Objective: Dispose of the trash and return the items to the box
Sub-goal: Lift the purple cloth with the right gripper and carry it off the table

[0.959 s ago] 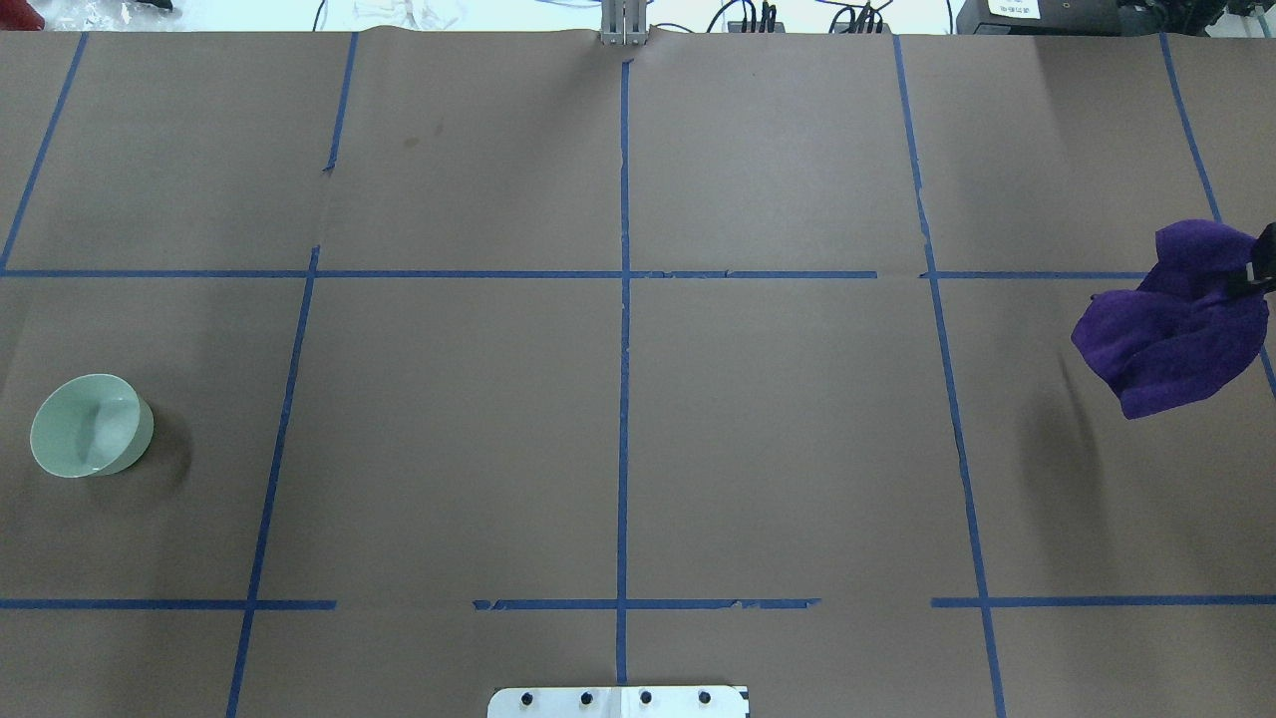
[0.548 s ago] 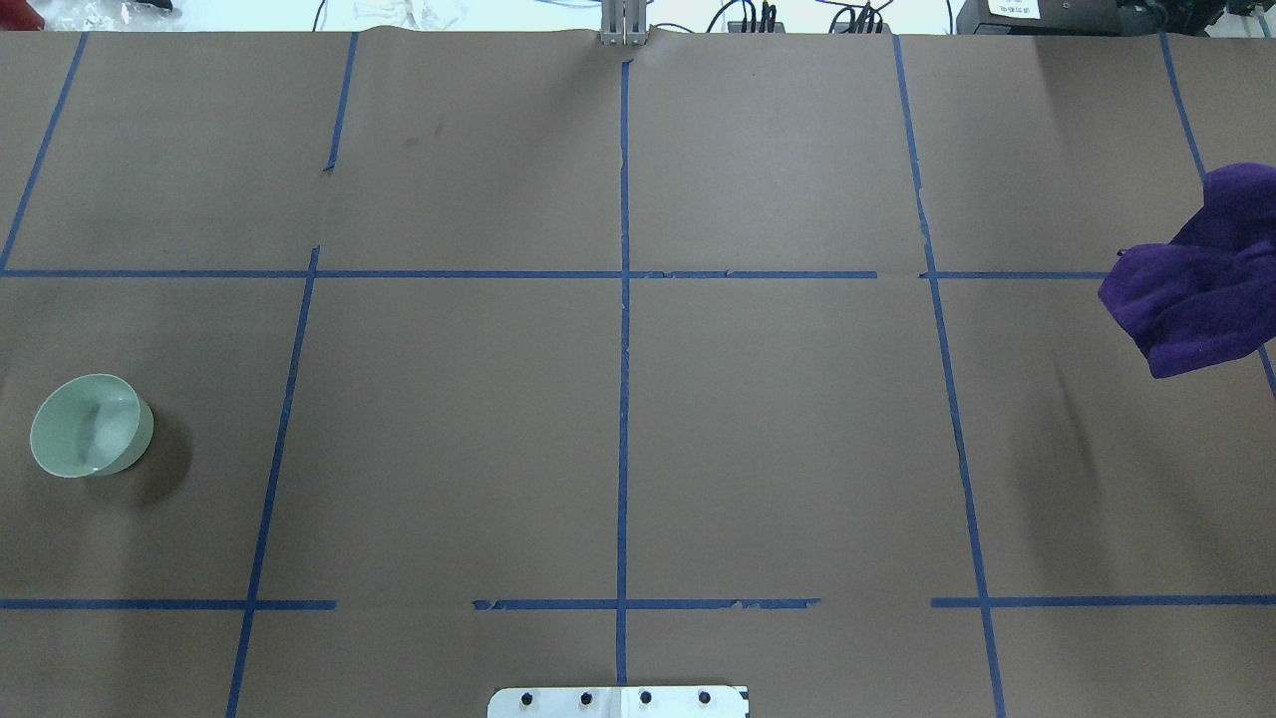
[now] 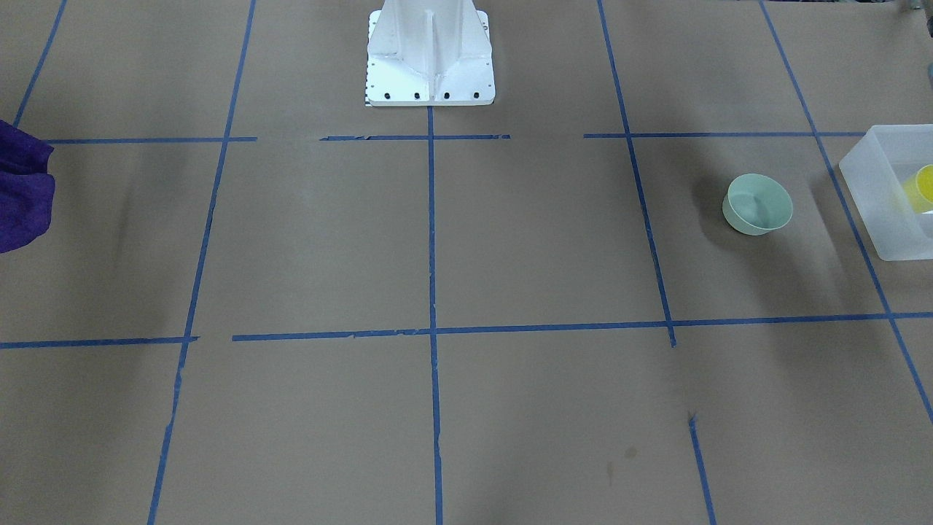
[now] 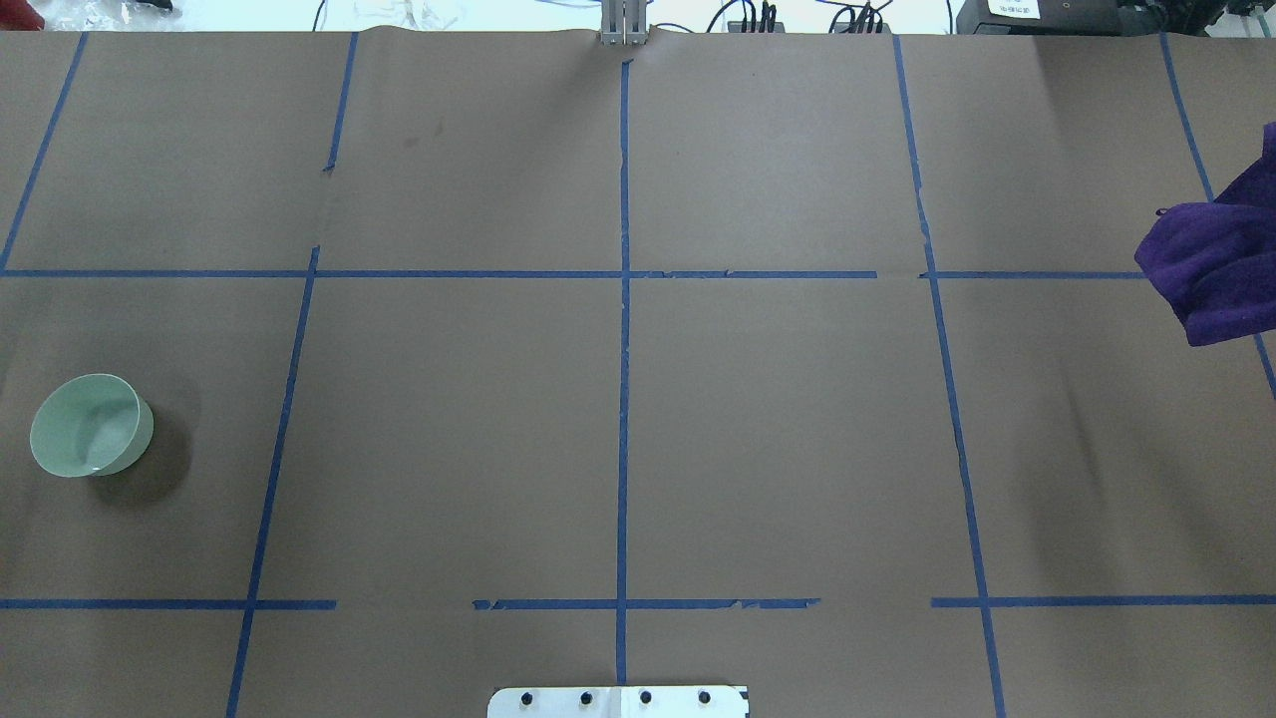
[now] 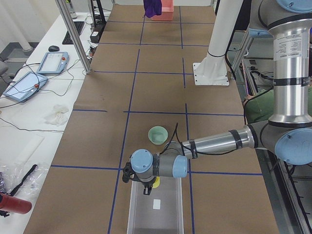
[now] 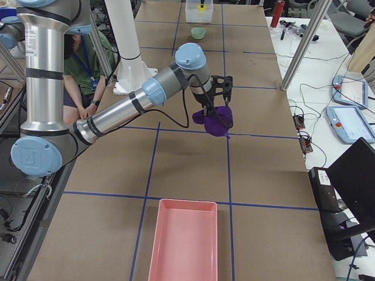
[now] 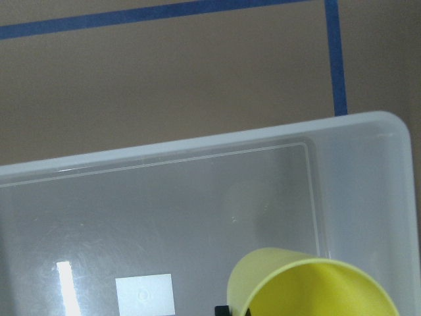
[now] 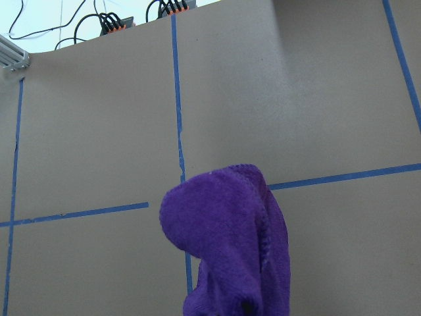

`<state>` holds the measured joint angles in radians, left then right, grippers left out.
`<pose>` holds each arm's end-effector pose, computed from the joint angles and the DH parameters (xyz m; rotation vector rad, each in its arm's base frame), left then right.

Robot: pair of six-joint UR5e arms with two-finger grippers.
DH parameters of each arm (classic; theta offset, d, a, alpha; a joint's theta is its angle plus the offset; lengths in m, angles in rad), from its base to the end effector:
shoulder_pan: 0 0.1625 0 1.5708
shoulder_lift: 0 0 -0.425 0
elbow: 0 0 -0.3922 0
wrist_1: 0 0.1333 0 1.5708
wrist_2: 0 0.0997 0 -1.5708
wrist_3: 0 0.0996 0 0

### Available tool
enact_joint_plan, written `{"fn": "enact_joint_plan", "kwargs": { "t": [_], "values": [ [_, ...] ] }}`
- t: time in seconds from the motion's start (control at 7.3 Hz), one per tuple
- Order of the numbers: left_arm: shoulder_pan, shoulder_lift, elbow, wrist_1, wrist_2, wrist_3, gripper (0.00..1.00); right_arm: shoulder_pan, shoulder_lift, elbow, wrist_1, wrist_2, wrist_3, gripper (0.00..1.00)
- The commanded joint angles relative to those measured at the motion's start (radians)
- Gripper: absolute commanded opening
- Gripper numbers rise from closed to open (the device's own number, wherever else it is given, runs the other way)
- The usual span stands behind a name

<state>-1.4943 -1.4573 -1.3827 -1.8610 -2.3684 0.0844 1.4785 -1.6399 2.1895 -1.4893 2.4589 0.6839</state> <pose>-0.0293 -0.4288 0.7720 -0.0076 0.7984 0.1477 0.0168 -0.4260 0.3735 0.2201 -1.0160 0.2575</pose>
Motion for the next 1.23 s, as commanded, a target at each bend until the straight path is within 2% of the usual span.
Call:
{"fn": "enact_joint_plan", "kwargs": {
  "t": [0.0,0.14,0.27,0.68,0.82,0.96,1.1],
  "values": [
    [0.011,0.0,0.004,-0.042,0.0,0.003,0.77,0.032,-0.003,0.006,0.0,-0.001,-0.001,0.0],
    [0.011,0.0,0.001,-0.055,0.0,0.006,1.0,0.042,-0.003,0.006,0.0,-0.003,-0.003,0.0],
    [0.009,0.002,-0.013,-0.056,0.003,0.008,1.0,0.048,-0.003,0.006,0.0,-0.004,-0.001,0.0],
    [-0.024,0.078,-0.243,-0.04,0.017,0.008,1.0,0.062,-0.012,0.006,-0.002,-0.008,-0.003,0.0],
    [-0.082,0.103,-0.284,-0.038,0.038,0.043,1.0,0.062,-0.02,0.006,-0.002,-0.012,-0.004,0.0],
    [-0.134,0.107,-0.37,-0.026,0.129,0.06,1.0,0.071,-0.027,0.004,-0.002,-0.017,-0.012,0.0],
    [-0.155,0.107,-0.445,0.036,0.149,0.054,1.0,0.085,-0.038,0.001,-0.003,-0.036,-0.048,0.0]
  ]
}}
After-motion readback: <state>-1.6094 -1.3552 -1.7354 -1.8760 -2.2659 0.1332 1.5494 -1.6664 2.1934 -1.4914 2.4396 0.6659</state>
